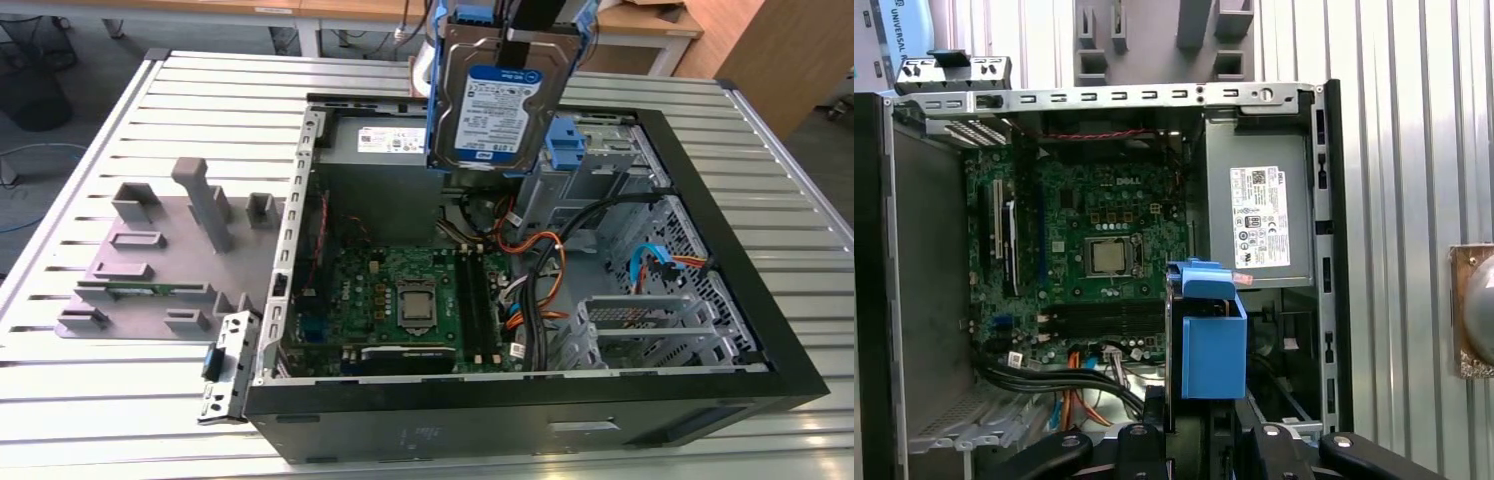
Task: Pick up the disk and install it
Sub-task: 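Pick up the disk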
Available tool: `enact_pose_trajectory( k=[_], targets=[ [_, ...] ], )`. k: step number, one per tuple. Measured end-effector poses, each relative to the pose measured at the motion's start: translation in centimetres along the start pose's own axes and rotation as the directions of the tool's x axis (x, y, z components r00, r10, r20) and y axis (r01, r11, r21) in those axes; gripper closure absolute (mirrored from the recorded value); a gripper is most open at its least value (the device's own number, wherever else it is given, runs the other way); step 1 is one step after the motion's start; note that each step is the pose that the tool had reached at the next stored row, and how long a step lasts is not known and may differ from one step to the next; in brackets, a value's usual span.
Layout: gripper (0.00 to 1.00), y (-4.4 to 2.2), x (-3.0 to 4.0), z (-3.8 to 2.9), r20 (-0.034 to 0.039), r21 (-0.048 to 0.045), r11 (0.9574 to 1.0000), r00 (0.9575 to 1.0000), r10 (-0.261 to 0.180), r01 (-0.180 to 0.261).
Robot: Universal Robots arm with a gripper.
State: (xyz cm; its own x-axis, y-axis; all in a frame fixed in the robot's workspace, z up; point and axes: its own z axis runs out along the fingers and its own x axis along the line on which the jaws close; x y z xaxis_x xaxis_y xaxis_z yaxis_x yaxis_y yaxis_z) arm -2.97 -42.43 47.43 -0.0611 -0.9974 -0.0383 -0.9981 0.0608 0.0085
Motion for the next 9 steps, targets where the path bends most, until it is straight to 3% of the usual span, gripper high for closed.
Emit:
enact_pose_trajectory(
  k=[9],
  targets=[
    [0.65,-0.01,1.08,-0.04,-0.0001,0.0000,1.0000,1.0000,0.000,0.000]
  ],
)
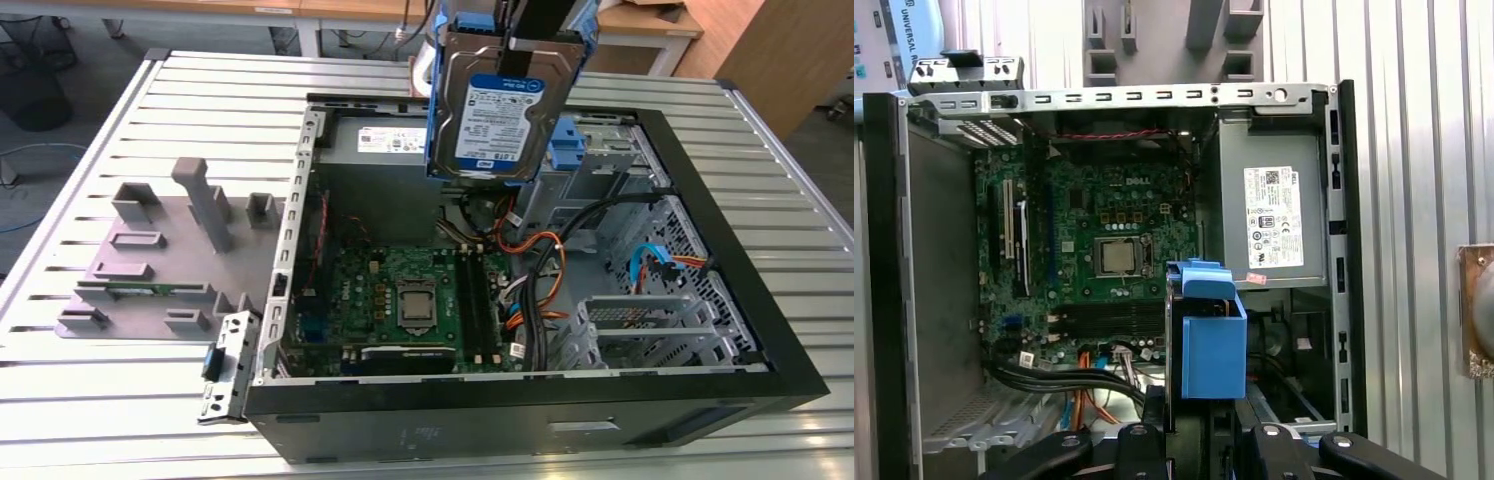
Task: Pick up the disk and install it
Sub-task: 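Pick up the disk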
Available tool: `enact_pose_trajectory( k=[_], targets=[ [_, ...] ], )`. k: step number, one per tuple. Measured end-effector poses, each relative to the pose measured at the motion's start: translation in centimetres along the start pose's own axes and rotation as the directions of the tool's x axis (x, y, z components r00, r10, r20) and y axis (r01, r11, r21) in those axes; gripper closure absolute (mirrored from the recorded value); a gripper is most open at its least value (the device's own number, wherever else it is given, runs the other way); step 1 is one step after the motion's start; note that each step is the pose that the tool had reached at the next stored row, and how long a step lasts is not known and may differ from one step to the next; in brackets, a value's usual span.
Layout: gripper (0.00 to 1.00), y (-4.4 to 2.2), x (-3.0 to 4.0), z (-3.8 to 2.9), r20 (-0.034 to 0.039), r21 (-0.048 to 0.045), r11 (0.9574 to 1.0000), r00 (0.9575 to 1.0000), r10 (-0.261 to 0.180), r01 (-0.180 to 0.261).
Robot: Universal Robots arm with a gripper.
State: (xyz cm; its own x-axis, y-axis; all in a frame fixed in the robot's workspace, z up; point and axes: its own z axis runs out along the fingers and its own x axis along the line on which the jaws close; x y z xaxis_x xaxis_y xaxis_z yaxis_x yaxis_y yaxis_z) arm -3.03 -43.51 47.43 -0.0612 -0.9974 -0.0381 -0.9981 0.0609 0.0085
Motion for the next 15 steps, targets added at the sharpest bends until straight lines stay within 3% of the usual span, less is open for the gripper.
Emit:
enact_pose_trajectory(
  k=[15],
  targets=[
    [0.65,0.07,2.27,-0.07,0.0001,0.0000,1.0000,1.0000,0.000,0.000]
  ],
)
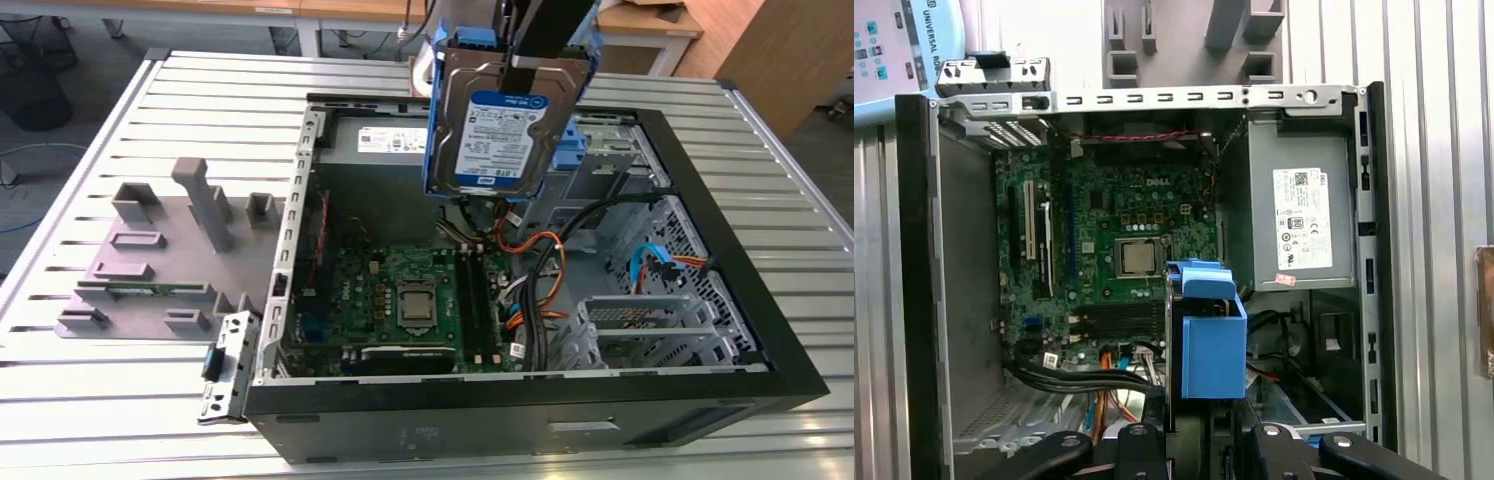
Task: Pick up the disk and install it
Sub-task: 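Pick up the disk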
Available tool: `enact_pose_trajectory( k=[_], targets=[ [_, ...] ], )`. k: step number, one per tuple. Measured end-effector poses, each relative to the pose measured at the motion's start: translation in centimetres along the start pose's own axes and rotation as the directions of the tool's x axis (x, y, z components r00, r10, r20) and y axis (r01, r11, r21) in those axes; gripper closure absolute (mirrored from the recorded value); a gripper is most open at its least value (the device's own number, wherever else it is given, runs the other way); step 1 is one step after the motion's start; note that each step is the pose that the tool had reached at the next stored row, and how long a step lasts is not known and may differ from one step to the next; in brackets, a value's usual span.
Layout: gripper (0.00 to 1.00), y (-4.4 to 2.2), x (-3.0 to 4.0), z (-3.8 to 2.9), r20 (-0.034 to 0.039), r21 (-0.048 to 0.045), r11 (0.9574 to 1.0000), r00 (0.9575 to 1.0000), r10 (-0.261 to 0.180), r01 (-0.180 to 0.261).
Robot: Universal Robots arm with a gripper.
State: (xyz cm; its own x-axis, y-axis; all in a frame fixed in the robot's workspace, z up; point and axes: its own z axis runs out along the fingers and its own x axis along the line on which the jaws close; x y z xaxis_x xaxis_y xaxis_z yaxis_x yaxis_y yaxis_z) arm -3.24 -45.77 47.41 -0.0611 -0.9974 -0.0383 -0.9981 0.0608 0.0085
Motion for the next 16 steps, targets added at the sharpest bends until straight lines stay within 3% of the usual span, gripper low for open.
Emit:
enact_pose_trajectory(
  k=[16],
  targets=[
    [0.65,0.21,2.19,-0.07,-0.0001,0.0000,1.0000,1.0000,0.000,0.000]
  ],
)
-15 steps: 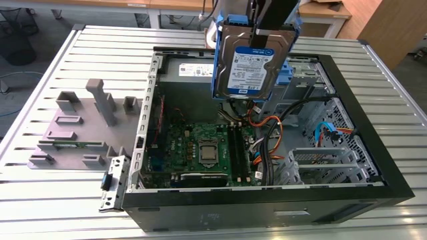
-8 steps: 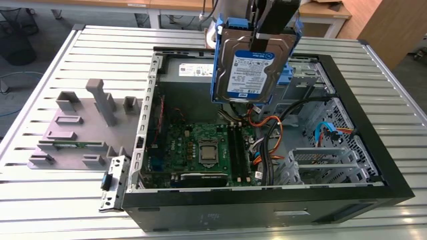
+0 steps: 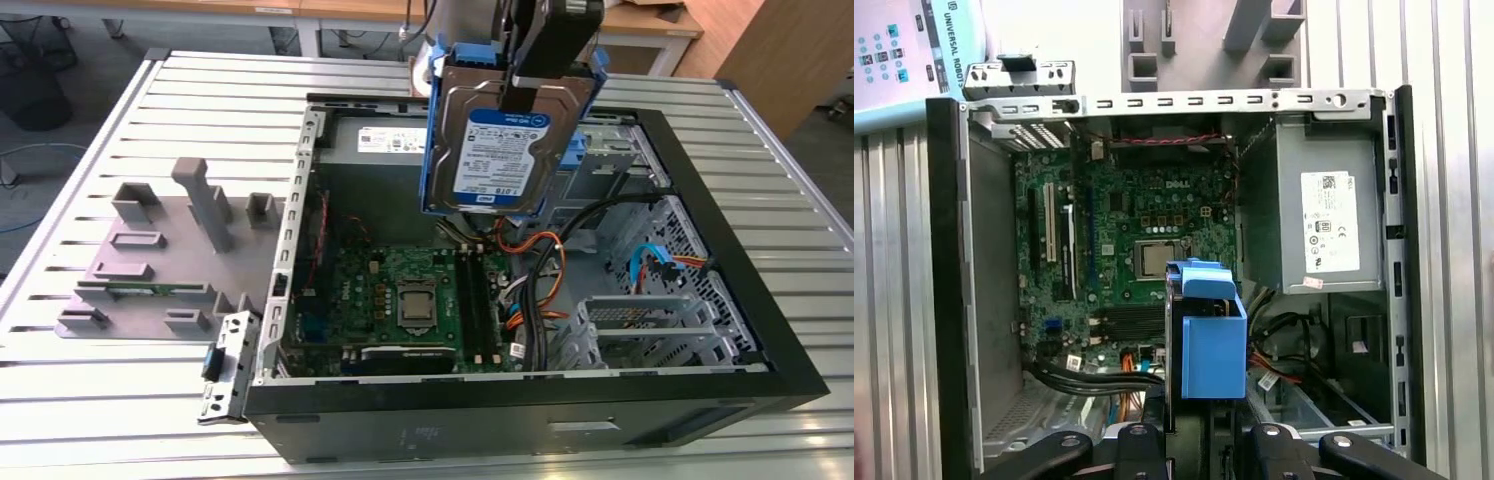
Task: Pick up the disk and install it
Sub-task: 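Pick up the disk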
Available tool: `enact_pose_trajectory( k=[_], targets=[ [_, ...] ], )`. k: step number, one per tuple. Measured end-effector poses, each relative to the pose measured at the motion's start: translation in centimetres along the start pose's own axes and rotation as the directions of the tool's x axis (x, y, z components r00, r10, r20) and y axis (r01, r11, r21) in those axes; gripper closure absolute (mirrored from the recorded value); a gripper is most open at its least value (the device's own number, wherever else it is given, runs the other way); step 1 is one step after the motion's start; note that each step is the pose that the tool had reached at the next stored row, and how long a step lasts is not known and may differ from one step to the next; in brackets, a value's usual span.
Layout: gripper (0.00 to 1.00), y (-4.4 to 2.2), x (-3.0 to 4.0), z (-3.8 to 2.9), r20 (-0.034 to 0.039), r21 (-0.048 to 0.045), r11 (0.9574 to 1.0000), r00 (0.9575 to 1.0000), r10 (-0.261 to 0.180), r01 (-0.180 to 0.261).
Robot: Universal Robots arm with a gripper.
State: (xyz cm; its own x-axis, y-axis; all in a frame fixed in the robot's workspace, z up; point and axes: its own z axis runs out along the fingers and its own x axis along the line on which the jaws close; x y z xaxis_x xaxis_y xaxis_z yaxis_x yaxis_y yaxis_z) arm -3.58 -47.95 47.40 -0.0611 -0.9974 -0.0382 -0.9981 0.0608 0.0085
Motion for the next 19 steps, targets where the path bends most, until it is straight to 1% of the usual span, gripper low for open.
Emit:
enact_pose_trajectory(
  k=[4,8,19],
  targets=[
    [0.65,0.03,0.41,-0.02,0.0000,0.0000,1.0000,1.0000,0.000,0.000],
    [0.65,0.03,0.67,-0.02,0.0000,0.0000,1.0000,1.0000,0.000,0.000],
    [0.65,-0.02,0.71,-0.03,0.0000,0.0000,1.0000,1.0000,0.000,0.000]
  ],
)
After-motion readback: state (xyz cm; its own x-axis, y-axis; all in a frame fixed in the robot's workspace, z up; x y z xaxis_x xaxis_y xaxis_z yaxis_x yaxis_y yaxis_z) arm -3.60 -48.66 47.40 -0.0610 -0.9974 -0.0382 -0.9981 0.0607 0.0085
